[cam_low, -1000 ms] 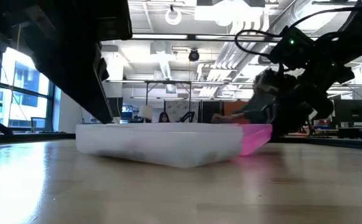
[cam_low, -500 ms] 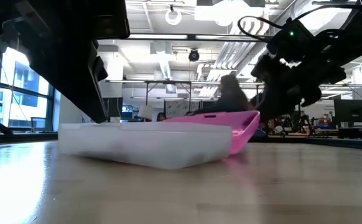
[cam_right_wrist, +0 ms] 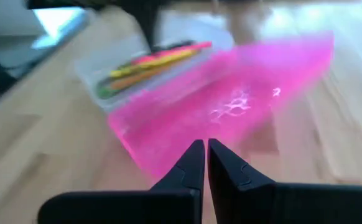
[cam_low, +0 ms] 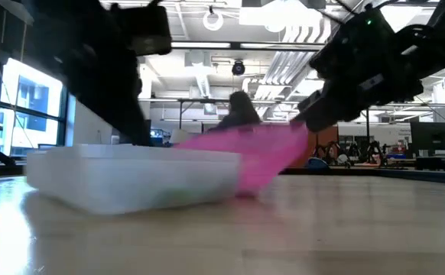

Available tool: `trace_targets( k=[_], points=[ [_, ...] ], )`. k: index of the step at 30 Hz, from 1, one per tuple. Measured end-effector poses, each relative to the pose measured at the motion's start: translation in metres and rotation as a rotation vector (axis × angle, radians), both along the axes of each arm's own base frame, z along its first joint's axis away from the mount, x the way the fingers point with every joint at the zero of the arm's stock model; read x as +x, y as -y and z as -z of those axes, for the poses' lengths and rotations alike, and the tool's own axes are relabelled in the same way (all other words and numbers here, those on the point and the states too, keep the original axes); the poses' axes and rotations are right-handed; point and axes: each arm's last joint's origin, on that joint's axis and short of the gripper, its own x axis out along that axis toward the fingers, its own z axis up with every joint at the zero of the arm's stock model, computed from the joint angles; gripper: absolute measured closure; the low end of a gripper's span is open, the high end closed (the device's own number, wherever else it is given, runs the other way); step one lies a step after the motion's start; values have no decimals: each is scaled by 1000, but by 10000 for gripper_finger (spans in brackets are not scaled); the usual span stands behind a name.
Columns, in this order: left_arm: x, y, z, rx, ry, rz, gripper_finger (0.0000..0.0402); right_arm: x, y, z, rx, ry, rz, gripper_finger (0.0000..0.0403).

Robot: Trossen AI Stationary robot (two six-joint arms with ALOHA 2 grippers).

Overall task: Pick & place school supplies into a supply box
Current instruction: Close the pink supply box

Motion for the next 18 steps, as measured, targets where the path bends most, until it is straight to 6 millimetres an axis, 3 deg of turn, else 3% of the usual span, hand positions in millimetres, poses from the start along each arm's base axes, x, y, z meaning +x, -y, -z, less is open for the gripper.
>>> trace_targets(
  k=[10,18],
  points=[
    [11,-26,0,9,-17,-33,391,8,-20,-9,-48,41,-35,403],
    [6,-18,-16,11,-11,12,392,-7,-15,17,-26,-290,175,403]
  ],
)
